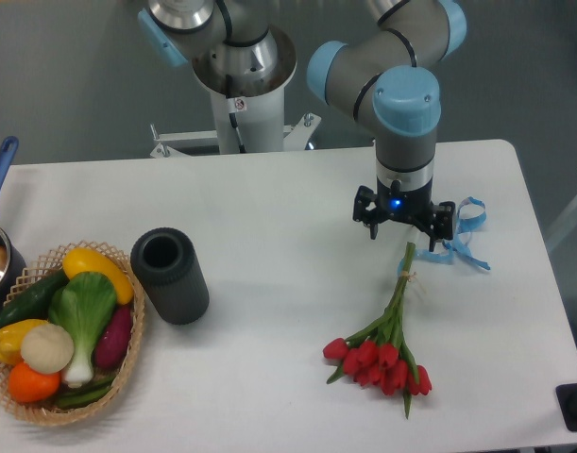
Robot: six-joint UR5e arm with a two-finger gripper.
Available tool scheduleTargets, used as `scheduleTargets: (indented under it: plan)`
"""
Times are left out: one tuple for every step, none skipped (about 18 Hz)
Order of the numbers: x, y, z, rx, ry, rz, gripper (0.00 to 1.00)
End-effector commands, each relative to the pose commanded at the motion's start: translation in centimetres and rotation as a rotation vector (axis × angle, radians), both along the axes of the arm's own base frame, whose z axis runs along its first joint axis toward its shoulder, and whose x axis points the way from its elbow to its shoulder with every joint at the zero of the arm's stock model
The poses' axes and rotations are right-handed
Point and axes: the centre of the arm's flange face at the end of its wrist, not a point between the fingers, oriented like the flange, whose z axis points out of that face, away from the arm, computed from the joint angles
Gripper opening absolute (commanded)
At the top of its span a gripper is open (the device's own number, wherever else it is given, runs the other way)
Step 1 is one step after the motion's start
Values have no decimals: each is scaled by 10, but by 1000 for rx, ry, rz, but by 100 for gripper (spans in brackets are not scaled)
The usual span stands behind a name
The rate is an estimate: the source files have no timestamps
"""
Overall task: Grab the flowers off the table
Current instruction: 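Lower the open gripper onto the tulip stems near the blue ribbon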
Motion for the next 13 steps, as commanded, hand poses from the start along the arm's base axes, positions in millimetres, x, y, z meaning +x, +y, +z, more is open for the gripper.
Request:
scheduleTargets:
  plan:
    - [-1, 1, -2, -1, -1, -1, 100]
    - [-1, 2, -3, -1, -3, -3, 100]
    - [-2, 4, -5, -3, -3, -4, 100]
    - [-3, 4, -9, -6, -7, -6, 100]
    - [-3, 5, -12, -7, -12, -8, 100]
    - [-5, 7, -17, -9, -10, -18, 100]
    - [-6, 11, -29, -10, -6, -31, 100]
    - [-7, 17, -38, -5, 5, -37, 100]
    - [-9, 20, -48, -4, 10, -40, 100]
    - [-9, 22, -55, -6, 5, -40, 100]
    - [-9, 22, -60, -9, -1, -37, 100]
    - [-9, 22, -64, -15, -8, -43, 100]
    - [-10, 23, -68, -16, -15, -46, 100]
